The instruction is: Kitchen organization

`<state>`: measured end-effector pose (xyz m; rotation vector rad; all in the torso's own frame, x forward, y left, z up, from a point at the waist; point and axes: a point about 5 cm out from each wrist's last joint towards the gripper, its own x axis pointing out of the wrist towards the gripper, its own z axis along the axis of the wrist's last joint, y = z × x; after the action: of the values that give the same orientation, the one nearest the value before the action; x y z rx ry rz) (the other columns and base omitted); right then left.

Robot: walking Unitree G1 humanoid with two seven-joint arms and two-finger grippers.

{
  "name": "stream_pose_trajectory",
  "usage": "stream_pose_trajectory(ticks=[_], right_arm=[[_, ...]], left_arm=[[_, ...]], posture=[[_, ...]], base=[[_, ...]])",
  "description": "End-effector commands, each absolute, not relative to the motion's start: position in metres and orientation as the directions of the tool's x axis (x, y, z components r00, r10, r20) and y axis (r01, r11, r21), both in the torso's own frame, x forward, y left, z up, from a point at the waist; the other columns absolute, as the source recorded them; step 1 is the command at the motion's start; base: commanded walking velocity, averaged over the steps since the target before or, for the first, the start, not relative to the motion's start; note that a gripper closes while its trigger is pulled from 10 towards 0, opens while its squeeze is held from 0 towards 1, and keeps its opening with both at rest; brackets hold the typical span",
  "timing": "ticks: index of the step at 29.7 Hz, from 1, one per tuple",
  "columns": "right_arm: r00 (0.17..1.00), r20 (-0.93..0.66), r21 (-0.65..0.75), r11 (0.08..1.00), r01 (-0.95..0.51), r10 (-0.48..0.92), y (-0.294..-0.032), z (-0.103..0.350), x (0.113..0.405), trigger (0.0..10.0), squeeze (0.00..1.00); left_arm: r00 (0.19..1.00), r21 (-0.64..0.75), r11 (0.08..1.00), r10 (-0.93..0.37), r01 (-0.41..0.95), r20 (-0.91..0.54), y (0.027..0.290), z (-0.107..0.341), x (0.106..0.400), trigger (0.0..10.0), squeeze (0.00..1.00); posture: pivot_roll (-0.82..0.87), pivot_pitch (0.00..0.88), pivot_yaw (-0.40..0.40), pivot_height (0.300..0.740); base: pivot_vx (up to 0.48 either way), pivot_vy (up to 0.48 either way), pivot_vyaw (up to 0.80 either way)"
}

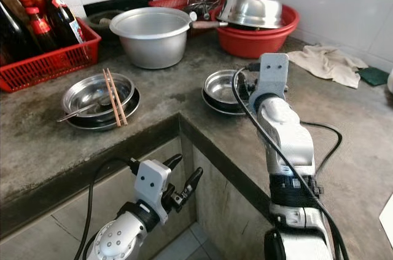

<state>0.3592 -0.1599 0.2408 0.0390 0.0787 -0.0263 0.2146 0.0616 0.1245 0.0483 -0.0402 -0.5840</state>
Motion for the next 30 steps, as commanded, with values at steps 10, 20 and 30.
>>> stream_pose_trajectory(ticks=[10,20,30], right_arm=[[0.974,-0.226,0.117,0.992,0.042,-0.015,-0.169,0.247,0.373,10.0,0.0],[0.964,-0.264,0.147,0.986,0.076,-0.034,-0.178,0.252,0.379,10.0,0.0],[0.946,-0.325,0.194,0.979,0.067,0.0,-0.176,0.247,0.381,10.0,0.0]], left_arm=[[0.835,0.05,0.835,-0.55,0.548,0.025,0.061,0.125,0.213,10.0,0.0],[0.834,0.048,0.834,-0.551,0.549,0.021,0.061,0.124,0.212,10.0,0.0],[0.837,0.05,0.837,-0.547,0.545,0.02,0.061,0.124,0.213,10.0,0.0]], posture=[[0.2,0.069,-0.045,0.74],[0.2,0.067,-0.044,0.74],[0.2,0.076,-0.047,0.74]], base=[[0.0,0.0,0.0],[0.0,0.0,0.0],[0.0,0.0,0.0]])
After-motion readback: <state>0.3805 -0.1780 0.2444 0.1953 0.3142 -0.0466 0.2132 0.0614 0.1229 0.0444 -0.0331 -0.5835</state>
